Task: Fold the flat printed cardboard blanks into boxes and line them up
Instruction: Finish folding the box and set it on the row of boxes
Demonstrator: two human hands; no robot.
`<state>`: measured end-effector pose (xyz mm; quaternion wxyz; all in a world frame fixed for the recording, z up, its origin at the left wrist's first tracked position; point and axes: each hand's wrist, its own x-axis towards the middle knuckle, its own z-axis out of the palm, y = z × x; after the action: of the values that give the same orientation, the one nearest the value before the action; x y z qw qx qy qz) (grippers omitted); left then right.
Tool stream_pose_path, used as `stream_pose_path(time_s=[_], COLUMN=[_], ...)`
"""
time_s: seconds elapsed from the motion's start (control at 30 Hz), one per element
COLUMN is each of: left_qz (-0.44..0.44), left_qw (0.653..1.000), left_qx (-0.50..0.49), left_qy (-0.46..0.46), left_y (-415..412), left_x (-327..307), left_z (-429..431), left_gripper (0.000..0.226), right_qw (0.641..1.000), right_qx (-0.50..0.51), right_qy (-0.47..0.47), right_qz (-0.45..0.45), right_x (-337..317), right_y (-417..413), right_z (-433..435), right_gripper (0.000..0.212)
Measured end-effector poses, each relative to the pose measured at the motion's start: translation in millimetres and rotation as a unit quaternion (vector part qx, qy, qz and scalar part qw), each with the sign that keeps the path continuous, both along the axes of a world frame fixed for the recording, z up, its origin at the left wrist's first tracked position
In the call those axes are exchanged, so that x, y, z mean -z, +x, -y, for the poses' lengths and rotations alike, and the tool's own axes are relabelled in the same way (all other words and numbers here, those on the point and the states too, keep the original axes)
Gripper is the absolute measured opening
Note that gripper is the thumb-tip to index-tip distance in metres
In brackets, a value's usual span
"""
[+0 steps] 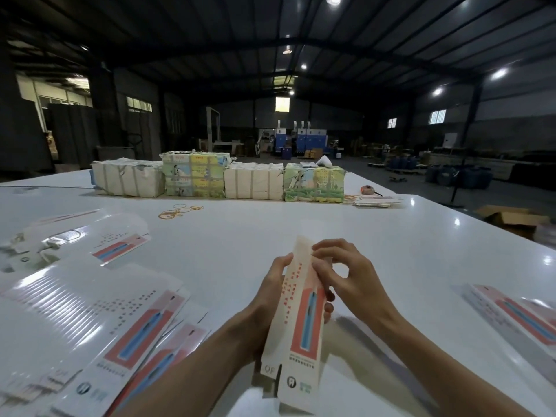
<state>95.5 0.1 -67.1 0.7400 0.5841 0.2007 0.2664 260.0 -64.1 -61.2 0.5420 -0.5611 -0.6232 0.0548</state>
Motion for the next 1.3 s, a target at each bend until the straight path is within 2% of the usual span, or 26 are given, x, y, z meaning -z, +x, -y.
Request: stream_pose_path(time_s=[0.17, 0.3, 0.5, 0.57, 0.67, 0.77, 0.83, 0.97, 1.07, 1.17, 1.23, 1.3], left_qz=[-0.024, -0.032, -0.069, -0.070, -0.028, 0.049, 0.073, 0.052, 0.027, 0.040, 0.043, 0.031], left_qw=[0.996, 0.993, 0.992, 0.990, 0.987, 0.984, 0.986, 0.994, 0.997, 0.992, 0.994, 0.997], left_qx=[0.090, 0.109, 0.109, 0.116, 0.123, 0.101, 0.080, 0.017, -0.069, -0.101, -0.089, -0.070], left_qy=[-0.002, 0.024, 0.011, -0.024, -0.101, -0.139, -0.126, -0.090, 0.005, 0.062, 0.053, 0.009], left_y=[3, 5, 9, 14, 18, 12, 8, 5, 9, 15, 13, 8], left_x=[-5, -11, -11, -9, -6, -5, -5, -6, -7, -9, -8, -9], left_z=[0, -1, -1, 2, 5, -3, -9, -8, -1, 6, 6, 3], left_gripper=[0.076, 0.080, 0.069, 0.066, 0.062, 0.059, 0.061, 0.068, 0.067, 0.063, 0.061, 0.071], right_qw=[0.989, 0.973, 0.943, 0.931, 0.923, 0.931, 0.943, 0.960, 0.958, 0.955, 0.953, 0.952], right_qx=[-0.030, -0.083, -0.152, -0.178, -0.173, -0.152, -0.145, -0.131, -0.126, -0.126, -0.133, -0.137], right_qy=[-0.043, -0.061, -0.072, -0.072, -0.054, -0.046, -0.074, -0.061, -0.059, -0.059, -0.055, -0.050], right_qz=[-0.141, -0.206, -0.287, -0.312, -0.339, -0.329, -0.289, -0.241, -0.251, -0.263, -0.268, -0.268], right_x=[-11, -16, -12, -8, -7, -4, 0, 4, 5, 7, 7, 6], right_y=[6, 11, 8, 4, -2, -9, -14, -15, -7, -2, -1, -4], right_z=[3, 8, 8, 6, 5, 6, 6, 3, 3, 3, 3, 2], right_gripper=[0.014, 0.020, 0.037, 0.035, 0.032, 0.039, 0.045, 0.047, 0.054, 0.044, 0.040, 0.044])
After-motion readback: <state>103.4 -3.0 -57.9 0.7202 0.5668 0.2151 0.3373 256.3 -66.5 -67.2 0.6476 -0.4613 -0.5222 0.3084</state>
